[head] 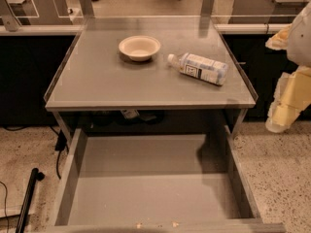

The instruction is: Place blue plastic bottle into top drawer

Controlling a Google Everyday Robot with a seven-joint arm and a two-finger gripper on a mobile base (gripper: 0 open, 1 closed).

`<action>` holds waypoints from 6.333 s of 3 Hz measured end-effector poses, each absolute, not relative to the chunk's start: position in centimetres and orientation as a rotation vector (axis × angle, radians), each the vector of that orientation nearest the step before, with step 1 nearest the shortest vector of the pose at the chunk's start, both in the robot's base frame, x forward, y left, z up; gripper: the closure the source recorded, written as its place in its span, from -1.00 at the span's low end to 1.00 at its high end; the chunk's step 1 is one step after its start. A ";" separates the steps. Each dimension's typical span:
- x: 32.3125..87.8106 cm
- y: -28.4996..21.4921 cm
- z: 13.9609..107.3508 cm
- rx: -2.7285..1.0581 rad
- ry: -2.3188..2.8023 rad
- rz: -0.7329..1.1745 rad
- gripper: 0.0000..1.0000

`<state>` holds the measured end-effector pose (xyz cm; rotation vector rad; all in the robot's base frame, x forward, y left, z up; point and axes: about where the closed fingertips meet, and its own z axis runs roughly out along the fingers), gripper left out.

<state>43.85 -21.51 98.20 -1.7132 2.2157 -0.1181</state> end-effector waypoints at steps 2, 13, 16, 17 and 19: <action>44.2 -20.8 98.1 -1.735 2.206 -0.132 -1.00; 69.0 -16.3 86.5 -1.248 2.126 0.013 -1.00; 71.4 -17.3 85.1 -1.248 2.143 0.047 -0.64; 71.4 -17.3 85.1 -1.248 2.143 0.047 -0.18; 71.4 -17.3 85.1 -1.248 2.143 0.047 0.76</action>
Offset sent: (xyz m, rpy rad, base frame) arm 0.0081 0.0159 -0.0076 -0.0354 0.0161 0.0372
